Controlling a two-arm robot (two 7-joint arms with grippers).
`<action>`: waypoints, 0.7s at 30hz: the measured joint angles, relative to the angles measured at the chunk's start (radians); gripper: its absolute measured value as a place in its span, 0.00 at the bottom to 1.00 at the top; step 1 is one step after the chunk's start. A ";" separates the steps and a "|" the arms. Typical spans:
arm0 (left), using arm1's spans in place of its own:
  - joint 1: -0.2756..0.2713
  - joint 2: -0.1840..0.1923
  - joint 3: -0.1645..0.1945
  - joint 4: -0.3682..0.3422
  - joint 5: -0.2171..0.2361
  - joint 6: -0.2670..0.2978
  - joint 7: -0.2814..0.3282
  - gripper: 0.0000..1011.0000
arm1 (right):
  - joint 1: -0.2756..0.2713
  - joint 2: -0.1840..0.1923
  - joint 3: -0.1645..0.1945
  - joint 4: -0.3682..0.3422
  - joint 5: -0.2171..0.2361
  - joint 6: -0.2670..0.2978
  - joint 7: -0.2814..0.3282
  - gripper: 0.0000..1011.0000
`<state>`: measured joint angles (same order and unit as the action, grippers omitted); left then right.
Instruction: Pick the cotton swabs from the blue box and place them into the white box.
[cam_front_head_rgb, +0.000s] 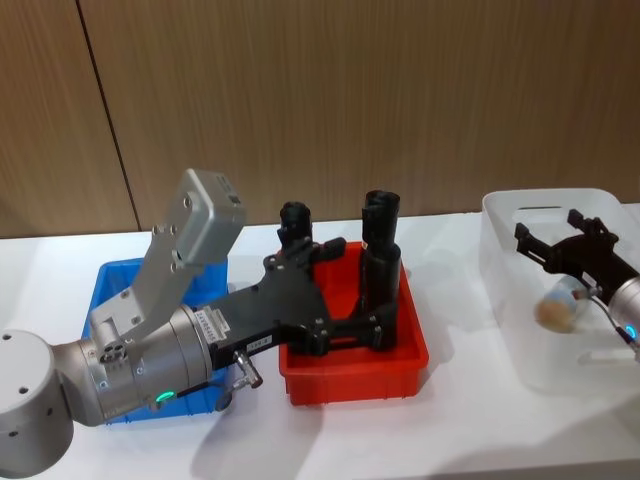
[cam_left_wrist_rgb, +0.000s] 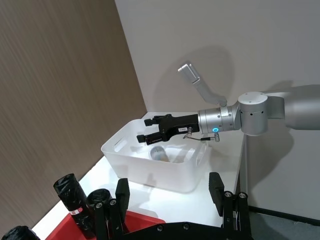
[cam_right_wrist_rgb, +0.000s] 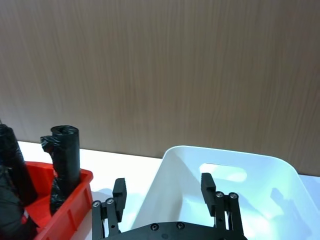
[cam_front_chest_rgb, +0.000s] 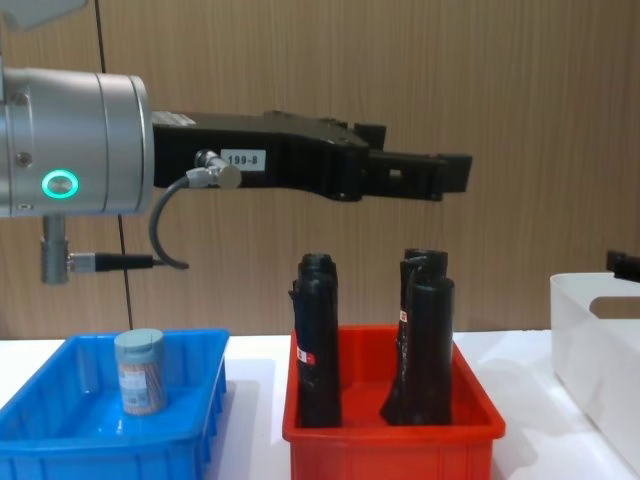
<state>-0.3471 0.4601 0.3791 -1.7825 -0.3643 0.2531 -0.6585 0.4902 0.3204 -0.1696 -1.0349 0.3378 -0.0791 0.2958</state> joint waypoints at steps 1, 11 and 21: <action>0.000 0.000 0.000 0.000 0.000 0.000 0.000 0.99 | 0.004 -0.001 0.001 0.010 0.000 -0.002 -0.002 0.93; 0.000 0.000 0.000 0.000 0.000 0.000 0.000 0.99 | 0.018 -0.003 0.005 0.043 0.003 -0.012 -0.003 0.99; 0.000 0.000 0.000 0.000 0.000 0.000 0.000 0.99 | 0.022 -0.004 0.008 0.056 0.005 -0.018 -0.002 0.99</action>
<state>-0.3470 0.4601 0.3791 -1.7825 -0.3643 0.2531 -0.6584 0.5124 0.3166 -0.1621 -0.9794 0.3428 -0.0972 0.2936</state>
